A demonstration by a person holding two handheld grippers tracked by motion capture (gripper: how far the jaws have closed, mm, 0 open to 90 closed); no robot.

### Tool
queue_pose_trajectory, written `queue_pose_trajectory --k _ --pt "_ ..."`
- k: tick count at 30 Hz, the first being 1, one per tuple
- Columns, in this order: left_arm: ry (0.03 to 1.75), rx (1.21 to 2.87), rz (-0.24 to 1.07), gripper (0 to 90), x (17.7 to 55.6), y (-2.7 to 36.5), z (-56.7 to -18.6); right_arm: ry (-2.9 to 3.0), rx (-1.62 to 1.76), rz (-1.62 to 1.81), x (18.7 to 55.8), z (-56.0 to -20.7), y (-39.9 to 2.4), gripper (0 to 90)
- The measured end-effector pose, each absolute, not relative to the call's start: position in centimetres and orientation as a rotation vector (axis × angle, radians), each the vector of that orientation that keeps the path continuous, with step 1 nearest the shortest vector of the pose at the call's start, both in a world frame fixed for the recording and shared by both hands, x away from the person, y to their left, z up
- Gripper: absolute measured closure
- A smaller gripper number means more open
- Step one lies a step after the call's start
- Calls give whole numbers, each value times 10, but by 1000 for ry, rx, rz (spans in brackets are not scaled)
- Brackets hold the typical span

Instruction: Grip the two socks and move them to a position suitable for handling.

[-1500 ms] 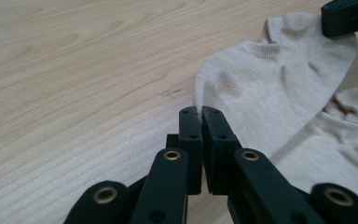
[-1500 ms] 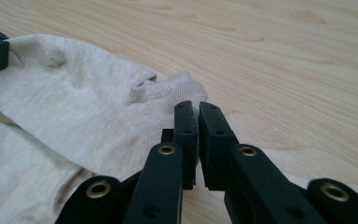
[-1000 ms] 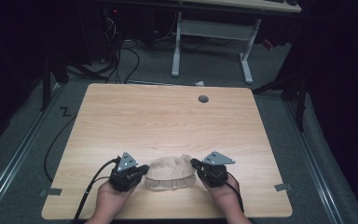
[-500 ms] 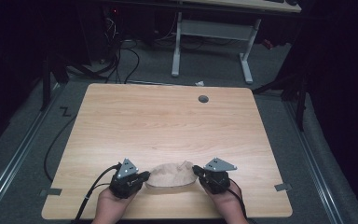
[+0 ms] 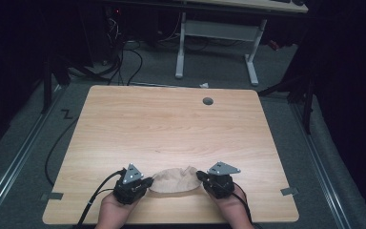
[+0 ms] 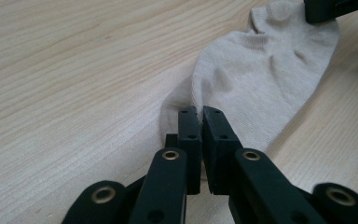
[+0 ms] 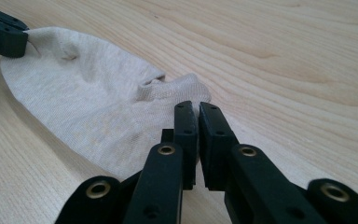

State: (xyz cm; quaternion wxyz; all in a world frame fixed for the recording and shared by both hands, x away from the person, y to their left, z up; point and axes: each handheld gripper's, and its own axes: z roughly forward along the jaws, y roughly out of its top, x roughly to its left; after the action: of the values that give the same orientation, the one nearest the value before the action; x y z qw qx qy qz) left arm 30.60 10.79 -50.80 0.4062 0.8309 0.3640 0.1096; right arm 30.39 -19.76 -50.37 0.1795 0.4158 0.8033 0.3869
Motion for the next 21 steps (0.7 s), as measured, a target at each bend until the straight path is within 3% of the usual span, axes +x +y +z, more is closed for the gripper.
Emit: queue_pose_trajectory --k 17,20,21 --pt "947 2173 333 801 317 108 -524 2350 1173 959 309 -521 -191 857" --pt "968 2169 340 786 320 111 -523 2352 1176 960 308 -522 -188 835" --pt "973 2165 346 745 320 112 -522 2355 1174 978 308 -521 -188 774"
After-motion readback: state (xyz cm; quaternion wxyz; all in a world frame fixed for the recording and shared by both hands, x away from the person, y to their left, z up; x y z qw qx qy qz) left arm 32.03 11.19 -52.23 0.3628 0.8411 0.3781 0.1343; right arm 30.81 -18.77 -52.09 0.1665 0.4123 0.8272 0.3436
